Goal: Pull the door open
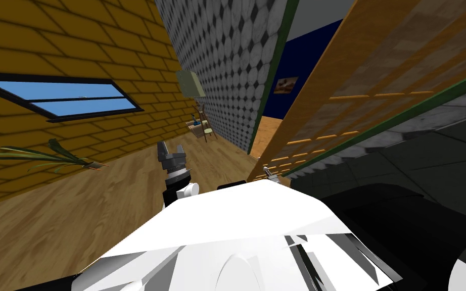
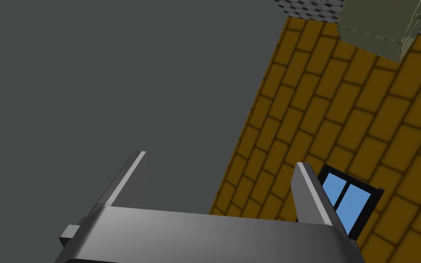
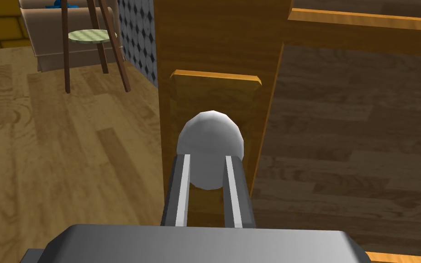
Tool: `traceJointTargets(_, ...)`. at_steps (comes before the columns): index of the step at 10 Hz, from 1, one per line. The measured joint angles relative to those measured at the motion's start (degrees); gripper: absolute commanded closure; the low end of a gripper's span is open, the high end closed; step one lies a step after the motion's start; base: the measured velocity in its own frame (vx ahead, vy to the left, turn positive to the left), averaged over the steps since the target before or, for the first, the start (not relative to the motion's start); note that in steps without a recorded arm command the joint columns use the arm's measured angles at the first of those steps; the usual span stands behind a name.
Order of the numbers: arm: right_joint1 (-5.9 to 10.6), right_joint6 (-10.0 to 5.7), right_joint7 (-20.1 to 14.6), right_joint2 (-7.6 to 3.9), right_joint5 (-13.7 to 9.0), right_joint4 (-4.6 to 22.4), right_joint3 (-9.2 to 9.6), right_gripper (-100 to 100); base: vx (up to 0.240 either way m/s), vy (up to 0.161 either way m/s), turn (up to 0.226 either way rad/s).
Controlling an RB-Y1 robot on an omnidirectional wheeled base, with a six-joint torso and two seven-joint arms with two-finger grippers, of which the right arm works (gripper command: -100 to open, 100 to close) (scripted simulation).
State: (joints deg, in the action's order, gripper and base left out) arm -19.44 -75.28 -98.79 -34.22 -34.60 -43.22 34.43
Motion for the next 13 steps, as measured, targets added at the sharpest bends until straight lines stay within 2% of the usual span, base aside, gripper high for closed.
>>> traceJointTargets(1, -0.24, -1.06, -0.2, -0.04, 0.6, 0.6, 0.87, -100, -0.164, 0.015, -0.202)
traceJointTargets(2, -0.64, -2.16, -0.4, 0.39, 0.6, 1.5, 1.05, -100, -0.194, 0.055, -0.257)
traceJointTargets(4, -1.47, -3.05, -0.4, 0.56, 0.3, 1.7, 0.98, -100, 0.0, 0.025, 0.04)
traceJointTargets(5, -1.4, -2.51, -0.3, 0.46, 0.0, 1.3, 0.59, -100, 0.163, 0.016, 0.082)
traceJointTargets(9, 0.37, -1.56, -0.9, 1.18, -0.8, 2.9, -0.58, -100, 0.176, -0.006, 0.067)
traceJointTargets(10, 0.43, -1.46, -0.9, 1.17, -0.9, 2.9, -0.62, 100, -0.01, -0.001, -0.02)
traceJointTargets(13, 0.5, -1.39, -0.9, 1.17, -0.8, 2.9, -0.54, 100, -0.029, 0.003, 0.006)
